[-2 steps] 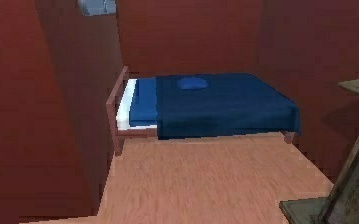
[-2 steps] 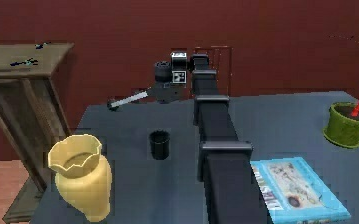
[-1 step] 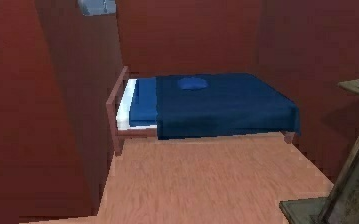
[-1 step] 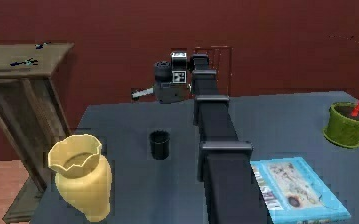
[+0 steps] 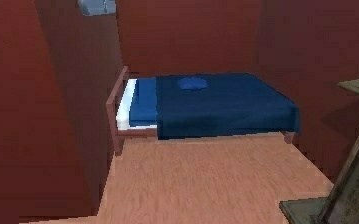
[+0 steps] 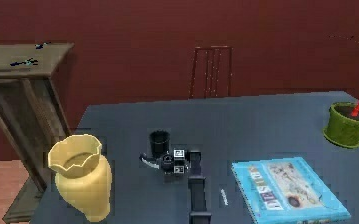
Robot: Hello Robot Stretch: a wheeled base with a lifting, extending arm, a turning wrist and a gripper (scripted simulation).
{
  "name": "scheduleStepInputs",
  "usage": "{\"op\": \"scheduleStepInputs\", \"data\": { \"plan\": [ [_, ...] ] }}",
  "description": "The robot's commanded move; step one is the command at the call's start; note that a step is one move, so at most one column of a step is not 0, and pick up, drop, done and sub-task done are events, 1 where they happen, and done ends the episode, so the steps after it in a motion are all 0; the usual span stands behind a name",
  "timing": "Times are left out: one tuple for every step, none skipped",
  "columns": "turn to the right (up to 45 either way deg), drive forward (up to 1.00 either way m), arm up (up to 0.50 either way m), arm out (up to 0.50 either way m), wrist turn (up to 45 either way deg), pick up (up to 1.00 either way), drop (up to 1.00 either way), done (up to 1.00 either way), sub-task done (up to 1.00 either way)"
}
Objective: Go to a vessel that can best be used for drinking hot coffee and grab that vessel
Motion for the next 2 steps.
{"op": "scheduleStepInputs", "data": {
  "plan": [
    [0.0,0.00,0.00,0.00,0.0,1.00,0.00,0.00,0.00],
    [0.0,0.00,0.10,0.00,0.0,0.00,0.00,0.00,0.00]
  ]
}}
